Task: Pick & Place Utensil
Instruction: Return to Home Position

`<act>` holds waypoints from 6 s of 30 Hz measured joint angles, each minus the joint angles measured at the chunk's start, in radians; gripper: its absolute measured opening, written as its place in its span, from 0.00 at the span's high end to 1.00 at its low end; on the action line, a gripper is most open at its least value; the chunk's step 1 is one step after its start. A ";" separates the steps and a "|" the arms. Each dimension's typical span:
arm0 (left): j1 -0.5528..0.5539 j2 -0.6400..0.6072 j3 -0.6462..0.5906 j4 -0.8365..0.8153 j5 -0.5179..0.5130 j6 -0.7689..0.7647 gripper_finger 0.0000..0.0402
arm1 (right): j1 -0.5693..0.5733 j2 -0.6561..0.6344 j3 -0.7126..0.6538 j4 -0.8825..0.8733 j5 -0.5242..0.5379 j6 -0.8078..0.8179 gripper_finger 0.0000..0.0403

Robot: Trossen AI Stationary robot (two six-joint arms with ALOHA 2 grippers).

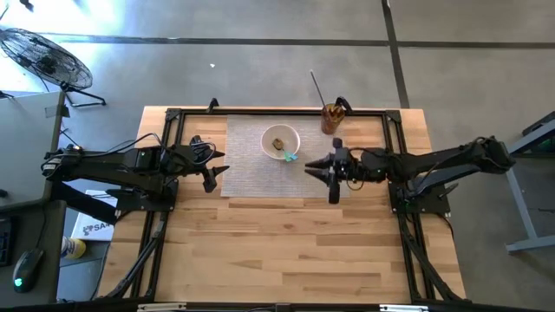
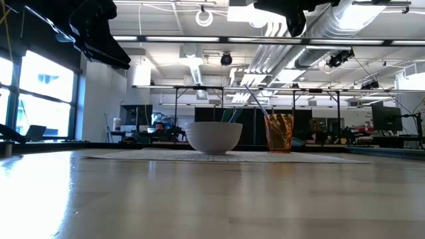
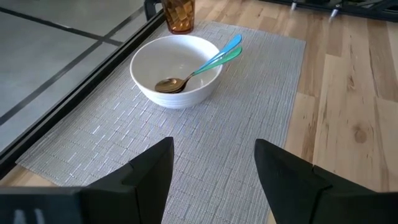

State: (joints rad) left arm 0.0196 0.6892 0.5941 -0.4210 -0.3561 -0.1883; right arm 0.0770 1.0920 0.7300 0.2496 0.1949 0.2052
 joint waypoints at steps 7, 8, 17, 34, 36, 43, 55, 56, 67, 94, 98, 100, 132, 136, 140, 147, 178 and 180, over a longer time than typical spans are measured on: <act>0.000 0.000 0.000 0.000 0.000 0.000 0.45 | 0.044 0.000 0.000 -0.007 -0.045 0.003 0.82; 0.000 0.000 0.000 0.000 0.000 0.000 0.45 | 0.044 0.000 0.000 -0.007 -0.057 0.005 0.82; 0.000 0.000 0.000 0.000 0.000 0.000 0.45 | -0.043 -0.079 0.000 -0.129 -0.230 -0.048 0.82; 0.000 0.000 0.000 0.000 -0.002 0.005 0.45 | -0.071 -0.214 -0.065 -0.124 -0.274 -0.164 0.82; 0.000 0.000 0.000 0.000 -0.003 0.005 0.45 | -0.071 -0.248 -0.126 -0.070 -0.261 -0.179 0.82; 0.000 0.000 0.000 -0.001 -0.004 -0.003 0.45 | -0.071 -0.418 -0.378 0.099 -0.183 -0.179 0.82; 0.000 -0.001 -0.051 0.139 0.154 -0.041 0.45 | -0.071 -0.705 -0.716 0.275 -0.200 -0.134 0.82; 0.000 -0.002 -0.081 0.188 0.183 -0.026 0.45 | -0.071 -0.713 -0.719 0.221 -0.198 -0.135 0.82; 0.000 -0.096 -0.262 0.448 0.275 0.029 0.45 | -0.071 -0.719 -0.720 -0.149 -0.194 -0.134 0.82; 0.000 -0.496 -0.510 0.500 0.143 0.080 0.45 | -0.071 -0.719 -0.721 -0.172 -0.194 -0.134 0.82; 0.000 -0.496 -0.512 0.481 0.138 0.083 0.45 | -0.071 -0.719 -0.721 -0.172 -0.195 -0.134 0.82; 0.000 -0.496 -0.512 0.440 0.170 0.084 0.45 | -0.071 -0.719 -0.721 -0.172 -0.194 -0.134 0.82; 0.000 -0.502 -0.579 0.470 0.076 0.158 0.45 | -0.070 -0.793 -0.721 -0.174 -0.195 -0.135 0.82; 0.000 -0.502 -0.579 0.470 0.076 0.158 0.45 | -0.070 -0.792 -0.721 -0.174 -0.195 -0.135 0.82; 0.000 -0.503 -0.580 0.470 0.077 0.158 0.45 | -0.070 -0.791 -0.721 -0.174 -0.195 -0.135 0.82; 0.000 -0.503 -0.580 0.470 0.076 0.157 0.45 | -0.070 -0.791 -0.721 -0.174 -0.195 -0.135 0.82; 0.000 -0.503 -0.580 0.471 0.076 0.156 0.45 | -0.070 -0.791 -0.721 -0.174 -0.195 -0.135 0.82; 0.000 -0.503 -0.580 0.471 0.076 0.156 0.45 | -0.070 -0.791 -0.721 -0.174 -0.195 -0.135 0.82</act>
State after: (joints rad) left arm 0.0196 0.1864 0.0139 0.0496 -0.2806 -0.0319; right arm 0.0074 0.3008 0.0086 0.0754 0.0002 0.0705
